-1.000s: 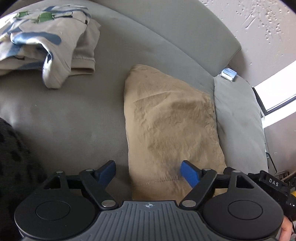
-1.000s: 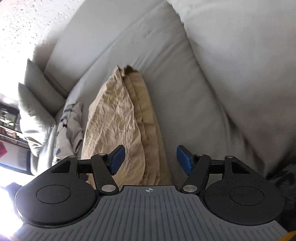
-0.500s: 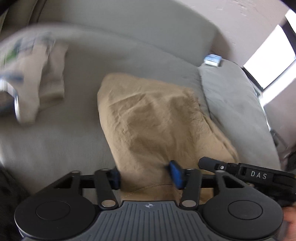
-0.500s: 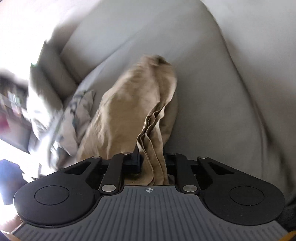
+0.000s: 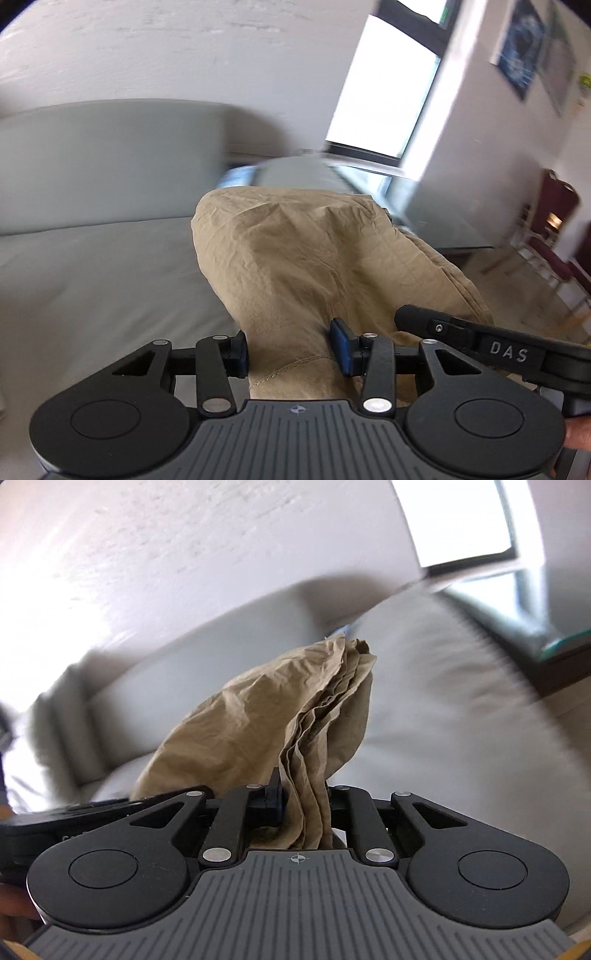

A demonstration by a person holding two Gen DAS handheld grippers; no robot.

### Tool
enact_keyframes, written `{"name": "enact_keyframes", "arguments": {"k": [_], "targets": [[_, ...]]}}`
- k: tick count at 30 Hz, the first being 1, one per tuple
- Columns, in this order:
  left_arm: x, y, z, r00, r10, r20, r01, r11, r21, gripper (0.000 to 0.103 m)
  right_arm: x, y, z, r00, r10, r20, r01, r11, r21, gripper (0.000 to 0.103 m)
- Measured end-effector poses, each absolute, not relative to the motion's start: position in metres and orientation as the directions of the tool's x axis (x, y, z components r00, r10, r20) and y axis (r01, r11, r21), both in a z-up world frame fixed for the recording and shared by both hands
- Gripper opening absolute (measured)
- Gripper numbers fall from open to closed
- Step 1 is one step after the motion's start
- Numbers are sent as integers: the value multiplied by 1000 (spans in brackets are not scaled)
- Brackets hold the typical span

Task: Fold clothes
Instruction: 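Lift the khaki pants bundle with the right gripper and carry it toward the sofa armrest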

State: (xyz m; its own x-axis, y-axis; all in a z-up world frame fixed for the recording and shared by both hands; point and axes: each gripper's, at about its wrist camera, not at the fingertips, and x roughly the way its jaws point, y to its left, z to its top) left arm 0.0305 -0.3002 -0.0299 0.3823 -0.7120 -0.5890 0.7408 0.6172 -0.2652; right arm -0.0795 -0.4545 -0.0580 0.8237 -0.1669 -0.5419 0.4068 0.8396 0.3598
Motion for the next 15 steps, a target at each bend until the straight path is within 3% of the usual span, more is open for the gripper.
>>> {"name": "enact_keyframes", "arguments": {"k": [7, 8, 9, 10, 11, 13, 15], "targets": [[11, -376, -56, 279, -799, -533, 785, 510, -352, 40, -116, -501, -44, 754, -443, -485, 554, 826, 108, 16], [12, -384, -64, 271, -796, -541, 780, 511, -360, 48, -118, -507, -46, 741, -459, -490, 573, 813, 105, 18], [16, -393, -74, 280, -772, -570, 776, 532, -339, 62, -118, -516, -54, 717, -471, -514, 596, 797, 101, 23], [19, -401, -85, 302, -731, -612, 773, 564, -292, 68, -114, -528, -67, 677, -476, -561, 619, 781, 85, 37], [21, -405, -95, 337, -678, -653, 762, 604, -234, 68, -110, -539, -79, 634, -479, -606, 641, 765, 66, 52], [25, -403, -103, 379, -634, -674, 741, 644, -190, 67, -102, -554, -102, 521, -499, -692, 690, 723, -2, 53], [29, -389, -99, 373, -660, -652, 749, 629, -208, 76, -113, -555, -103, 531, -509, -678, 705, 709, 20, 56]]}}
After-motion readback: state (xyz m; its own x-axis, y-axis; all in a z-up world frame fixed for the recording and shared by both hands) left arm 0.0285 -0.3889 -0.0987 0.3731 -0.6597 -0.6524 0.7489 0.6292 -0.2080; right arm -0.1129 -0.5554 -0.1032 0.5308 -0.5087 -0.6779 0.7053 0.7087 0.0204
